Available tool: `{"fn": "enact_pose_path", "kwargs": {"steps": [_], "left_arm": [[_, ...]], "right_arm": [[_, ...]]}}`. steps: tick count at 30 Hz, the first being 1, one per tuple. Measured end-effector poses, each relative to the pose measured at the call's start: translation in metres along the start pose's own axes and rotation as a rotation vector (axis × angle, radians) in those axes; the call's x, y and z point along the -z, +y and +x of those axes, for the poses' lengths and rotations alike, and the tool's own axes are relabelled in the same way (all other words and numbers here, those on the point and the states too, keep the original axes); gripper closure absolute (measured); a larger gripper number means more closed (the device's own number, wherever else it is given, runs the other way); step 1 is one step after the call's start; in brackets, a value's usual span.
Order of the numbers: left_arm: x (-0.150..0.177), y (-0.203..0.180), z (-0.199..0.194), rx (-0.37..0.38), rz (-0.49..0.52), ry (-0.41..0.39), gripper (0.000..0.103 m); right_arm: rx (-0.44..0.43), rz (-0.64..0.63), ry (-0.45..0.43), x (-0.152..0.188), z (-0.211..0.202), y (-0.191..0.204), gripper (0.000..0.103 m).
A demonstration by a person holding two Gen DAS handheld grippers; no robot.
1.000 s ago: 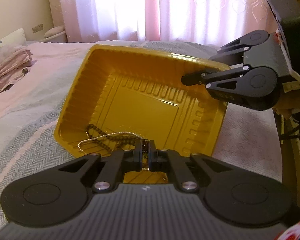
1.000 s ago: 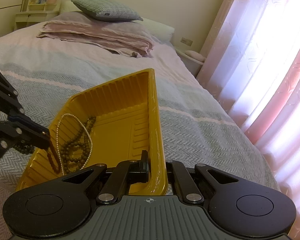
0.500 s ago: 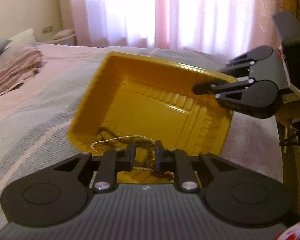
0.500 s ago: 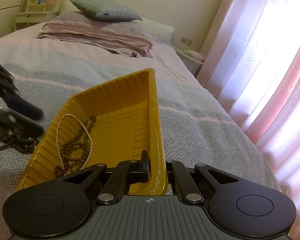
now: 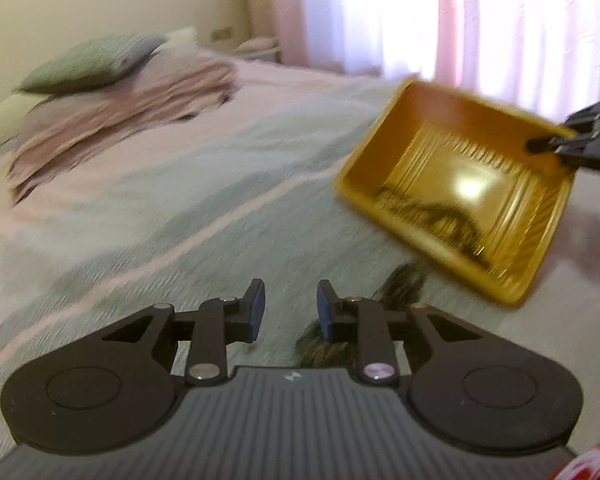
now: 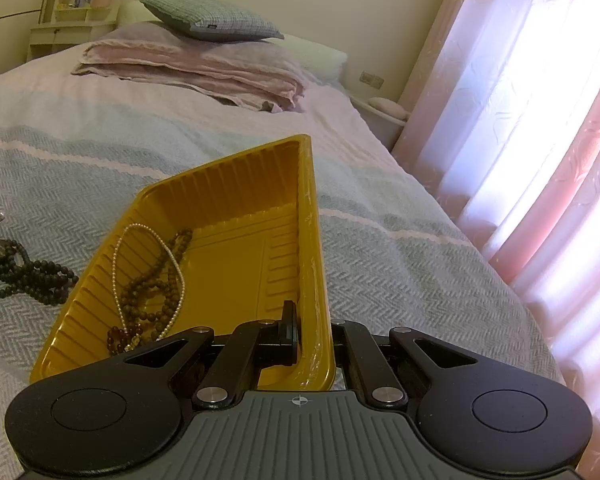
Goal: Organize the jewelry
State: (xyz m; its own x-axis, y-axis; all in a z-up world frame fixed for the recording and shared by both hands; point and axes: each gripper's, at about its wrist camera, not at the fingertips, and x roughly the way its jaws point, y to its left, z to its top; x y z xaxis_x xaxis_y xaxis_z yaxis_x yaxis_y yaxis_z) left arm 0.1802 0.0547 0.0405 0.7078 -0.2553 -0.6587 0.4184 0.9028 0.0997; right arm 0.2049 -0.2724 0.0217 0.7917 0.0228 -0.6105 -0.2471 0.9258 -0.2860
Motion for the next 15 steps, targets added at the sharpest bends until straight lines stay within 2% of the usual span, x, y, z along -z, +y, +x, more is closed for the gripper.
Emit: {"fn": "enact_pose_path", "kwargs": {"steps": [5,8,15], "left_arm": [[0.034,0.001,-0.003,-0.021,-0.009,0.031,0.078],[0.049,-0.009,0.003,0.002,0.014,0.055,0.078],[0.060,-0.029,0.030,0.013,0.055,0.096,0.078]], "right_arm": [[0.003,0.004,0.006,0.002,0.000,0.000,0.099],[0.004,0.001,0.010,0.002,0.001,0.000,0.099],[0.006,0.003,0.012,0.002,0.002,-0.001,0.099]]}}
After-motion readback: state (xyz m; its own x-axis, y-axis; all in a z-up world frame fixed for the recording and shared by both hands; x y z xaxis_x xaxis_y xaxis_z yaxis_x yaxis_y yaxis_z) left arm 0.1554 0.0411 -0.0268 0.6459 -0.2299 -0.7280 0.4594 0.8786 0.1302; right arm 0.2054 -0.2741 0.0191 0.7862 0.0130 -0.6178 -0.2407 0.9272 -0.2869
